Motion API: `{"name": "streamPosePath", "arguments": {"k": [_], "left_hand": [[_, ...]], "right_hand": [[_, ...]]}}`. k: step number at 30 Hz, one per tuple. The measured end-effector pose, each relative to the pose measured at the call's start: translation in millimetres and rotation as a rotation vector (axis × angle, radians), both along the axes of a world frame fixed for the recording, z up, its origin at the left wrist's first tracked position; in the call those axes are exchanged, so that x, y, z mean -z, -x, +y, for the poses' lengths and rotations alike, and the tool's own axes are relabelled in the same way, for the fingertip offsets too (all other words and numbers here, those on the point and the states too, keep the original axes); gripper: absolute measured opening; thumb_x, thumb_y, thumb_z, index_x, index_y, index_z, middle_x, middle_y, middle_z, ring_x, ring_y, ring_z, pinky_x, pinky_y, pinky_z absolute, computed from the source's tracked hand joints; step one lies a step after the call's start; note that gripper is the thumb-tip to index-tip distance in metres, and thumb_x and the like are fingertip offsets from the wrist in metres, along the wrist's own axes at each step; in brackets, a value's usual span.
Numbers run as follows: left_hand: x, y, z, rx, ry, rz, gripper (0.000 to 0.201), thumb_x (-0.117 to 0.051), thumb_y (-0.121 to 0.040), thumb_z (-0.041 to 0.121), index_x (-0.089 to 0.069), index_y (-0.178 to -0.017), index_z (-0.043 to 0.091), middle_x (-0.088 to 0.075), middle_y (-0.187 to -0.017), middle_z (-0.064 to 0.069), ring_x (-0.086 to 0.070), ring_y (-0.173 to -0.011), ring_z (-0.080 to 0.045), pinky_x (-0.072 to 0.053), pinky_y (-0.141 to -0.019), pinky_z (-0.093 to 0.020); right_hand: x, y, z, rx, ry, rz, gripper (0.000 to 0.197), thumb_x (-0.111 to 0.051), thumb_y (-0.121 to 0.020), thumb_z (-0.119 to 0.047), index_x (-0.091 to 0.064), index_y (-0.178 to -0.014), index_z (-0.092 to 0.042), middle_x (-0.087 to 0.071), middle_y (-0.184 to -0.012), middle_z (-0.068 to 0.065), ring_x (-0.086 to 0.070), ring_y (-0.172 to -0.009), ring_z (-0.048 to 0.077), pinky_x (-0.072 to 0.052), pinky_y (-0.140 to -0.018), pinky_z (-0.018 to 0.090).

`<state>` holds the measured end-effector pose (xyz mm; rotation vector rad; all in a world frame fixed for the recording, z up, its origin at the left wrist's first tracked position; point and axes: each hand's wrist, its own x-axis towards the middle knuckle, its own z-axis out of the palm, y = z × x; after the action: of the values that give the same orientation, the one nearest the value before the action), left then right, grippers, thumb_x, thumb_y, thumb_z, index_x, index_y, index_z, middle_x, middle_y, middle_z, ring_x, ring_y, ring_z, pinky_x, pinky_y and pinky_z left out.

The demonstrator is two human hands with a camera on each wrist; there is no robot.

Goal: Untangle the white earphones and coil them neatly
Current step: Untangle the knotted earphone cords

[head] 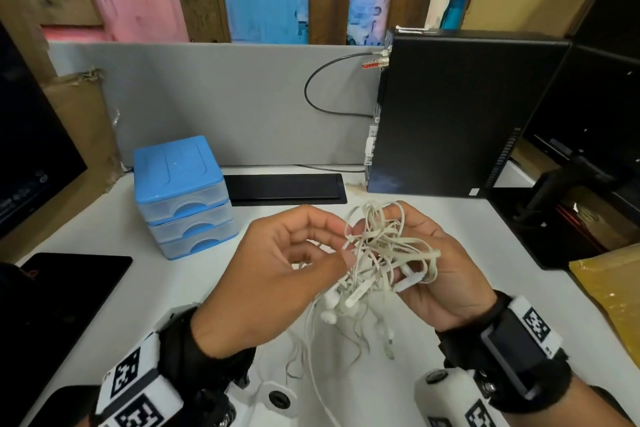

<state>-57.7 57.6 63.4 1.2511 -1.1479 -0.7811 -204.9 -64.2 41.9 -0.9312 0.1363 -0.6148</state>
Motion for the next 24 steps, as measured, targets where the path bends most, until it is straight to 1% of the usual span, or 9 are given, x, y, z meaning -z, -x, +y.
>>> {"name": "streamPosePath", "arguments": {"k": [1, 3, 5, 9, 14, 18, 20, 22, 24], "left_hand": [[0.0, -0.3, 0.1, 0.0, -0.005, -0.01, 0.019, -0.077, -0.071, 0.016, -0.075, -0.087, 0.024, -0.074, -0.085, -0.001, -0.065, -0.067, -0.017, -0.055, -0.066, -0.026], [0.3, -1.8, 0.0, -0.008, -0.001, -0.017, 0.018, -0.079, -0.072, 0.014, -0.075, -0.086, 0.025, -0.074, -0.085, -0.002, -0.066, -0.068, -0.019, -0.056, -0.068, -0.026], [0.3, -3.2, -0.2, -0.028, 0.026, -0.027, 0.015, -0.079, -0.076, 0.013, -0.075, -0.085, 0.024, -0.075, -0.086, -0.003, -0.069, -0.071, -0.019, -0.057, -0.071, -0.025], [0.4, -4.2, 0.7, -0.06, 0.063, -0.085, 0.01, -0.071, -0.078, 0.016, -0.074, -0.082, 0.024, -0.075, -0.088, -0.004, -0.071, -0.073, -0.026, -0.058, -0.074, -0.03], [-2.9, -4.1, 7.0, -0.072, 0.071, -0.231, 0.006, -0.074, -0.078, 0.03, -0.076, -0.083, 0.028, -0.077, -0.086, 0.001, -0.072, -0.075, -0.017, -0.059, -0.075, -0.038], [0.7, -3.3, 6.2, -0.083, 0.074, -0.313, 0.014, -0.075, -0.077, 0.04, -0.078, -0.085, 0.029, -0.076, -0.088, 0.009, -0.069, -0.079, -0.016, -0.056, -0.077, -0.031], [1.5, -2.8, 4.3, -0.068, 0.062, -0.313, 0.006, -0.081, -0.079, 0.031, -0.08, -0.085, 0.029, -0.075, -0.088, 0.01, -0.068, -0.079, -0.015, -0.055, -0.076, -0.026], [1.0, -2.9, 4.0, -0.052, 0.069, -0.324, 0.008, -0.081, -0.081, 0.021, -0.08, -0.083, 0.029, -0.075, -0.087, 0.011, -0.067, -0.079, -0.013, -0.052, -0.074, -0.021], [0.4, -3.2, 3.7, -0.039, 0.073, -0.314, 0.009, -0.079, -0.081, 0.019, -0.079, -0.08, 0.028, -0.074, -0.086, 0.01, -0.067, -0.079, -0.015, -0.052, -0.074, -0.022]], "right_hand": [[0.2, 0.3, -0.4, -0.008, 0.006, -0.003, 0.03, -0.085, -0.066, -0.009, -0.069, -0.09, 0.001, -0.071, -0.097, 0.027, -0.069, -0.1, 0.045, -0.06, -0.079, 0.048], [0.6, -0.5, -1.7, 0.017, 0.049, 0.038, 0.031, -0.088, -0.062, -0.016, -0.071, -0.086, -0.005, -0.073, -0.093, 0.021, -0.072, -0.088, 0.036, -0.06, -0.079, 0.045], [2.5, -0.5, -5.1, 0.036, 0.065, 0.076, 0.036, -0.09, -0.06, -0.02, -0.07, -0.086, -0.006, -0.073, -0.093, 0.019, -0.071, -0.084, 0.035, -0.057, -0.08, 0.044], [4.3, 1.5, -9.1, 0.028, 0.042, 0.085, 0.04, -0.091, -0.059, -0.019, -0.065, -0.084, -0.002, -0.072, -0.093, 0.02, -0.071, -0.079, 0.032, -0.058, -0.073, 0.039], [0.5, 4.5, -8.3, 0.011, 0.081, 0.078, 0.034, -0.092, -0.058, -0.018, -0.068, -0.078, -0.004, -0.074, -0.09, 0.017, -0.071, -0.074, 0.027, -0.059, -0.067, 0.033], [-0.7, 4.1, -4.8, 0.052, 0.11, 0.105, 0.04, -0.096, -0.05, -0.023, -0.067, -0.072, -0.006, -0.072, -0.083, 0.017, -0.067, -0.063, 0.024, -0.055, -0.058, 0.028], [-0.4, 3.1, -2.9, 0.062, 0.094, 0.09, 0.039, -0.097, -0.049, -0.023, -0.069, -0.07, -0.007, -0.073, -0.081, 0.016, -0.068, -0.062, 0.023, -0.055, -0.057, 0.028], [-1.1, 2.2, -0.7, 0.062, 0.089, 0.076, 0.037, -0.097, -0.05, -0.022, -0.07, -0.069, -0.007, -0.074, -0.083, 0.016, -0.071, -0.066, 0.023, -0.057, -0.059, 0.029], [-0.6, 1.1, -0.1, 0.061, 0.1, 0.07, 0.036, -0.096, -0.051, -0.02, -0.07, -0.071, -0.004, -0.075, -0.085, 0.016, -0.073, -0.069, 0.024, -0.058, -0.061, 0.029]]}}
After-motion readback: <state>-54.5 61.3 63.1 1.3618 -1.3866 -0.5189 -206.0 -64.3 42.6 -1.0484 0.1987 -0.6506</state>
